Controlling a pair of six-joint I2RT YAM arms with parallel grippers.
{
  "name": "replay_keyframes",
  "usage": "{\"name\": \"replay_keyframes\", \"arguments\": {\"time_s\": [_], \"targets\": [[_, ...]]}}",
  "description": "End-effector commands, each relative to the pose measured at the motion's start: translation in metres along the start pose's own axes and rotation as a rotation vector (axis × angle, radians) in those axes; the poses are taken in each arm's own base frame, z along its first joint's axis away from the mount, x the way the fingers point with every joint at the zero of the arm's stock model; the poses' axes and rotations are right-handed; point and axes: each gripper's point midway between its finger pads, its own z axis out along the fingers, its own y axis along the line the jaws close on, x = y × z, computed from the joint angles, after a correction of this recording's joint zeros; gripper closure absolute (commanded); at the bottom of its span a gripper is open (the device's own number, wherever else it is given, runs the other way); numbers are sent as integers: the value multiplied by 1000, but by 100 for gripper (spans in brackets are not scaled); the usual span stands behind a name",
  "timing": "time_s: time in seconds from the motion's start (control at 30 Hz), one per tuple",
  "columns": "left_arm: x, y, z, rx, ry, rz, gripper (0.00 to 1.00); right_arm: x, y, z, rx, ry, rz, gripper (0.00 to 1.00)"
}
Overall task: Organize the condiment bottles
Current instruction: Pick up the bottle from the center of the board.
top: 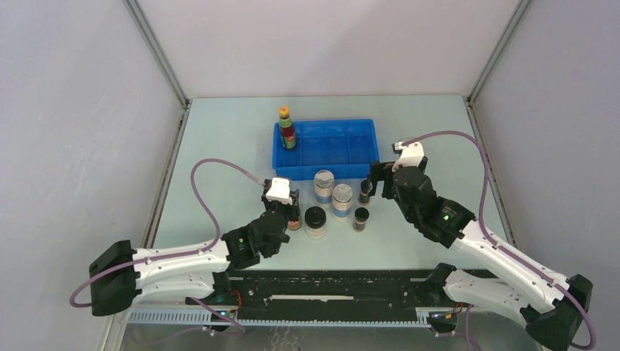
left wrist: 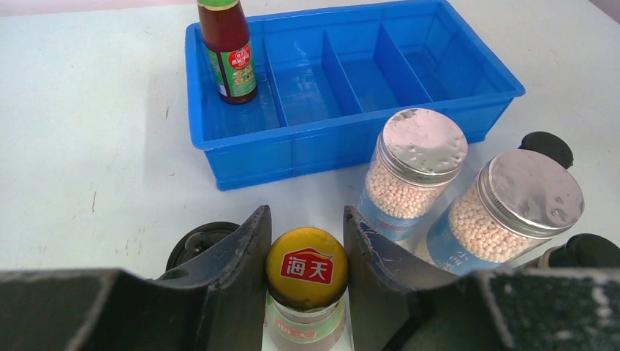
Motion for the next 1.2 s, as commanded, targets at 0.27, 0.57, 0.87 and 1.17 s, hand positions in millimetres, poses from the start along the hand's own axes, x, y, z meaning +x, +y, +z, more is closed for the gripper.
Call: {"name": "replay_keyframes", "arguments": {"time_s": [0.27,0.57,0.87,1.17], "targets": [[-39,-5,0,14,-67,-44,100,-11,-1,-3,-2,-37,37,0],[-51,-8,1,16,-87,-38,100,-9,-1,-2,-4,-30,38,0],[-64,-13,2,29,-107,-43,100,-8,-1,-2,0,-29,38,0],[-81,-20,3,46,-128,-56,100,-8,-2,-3,0,-27,40,0]]}}
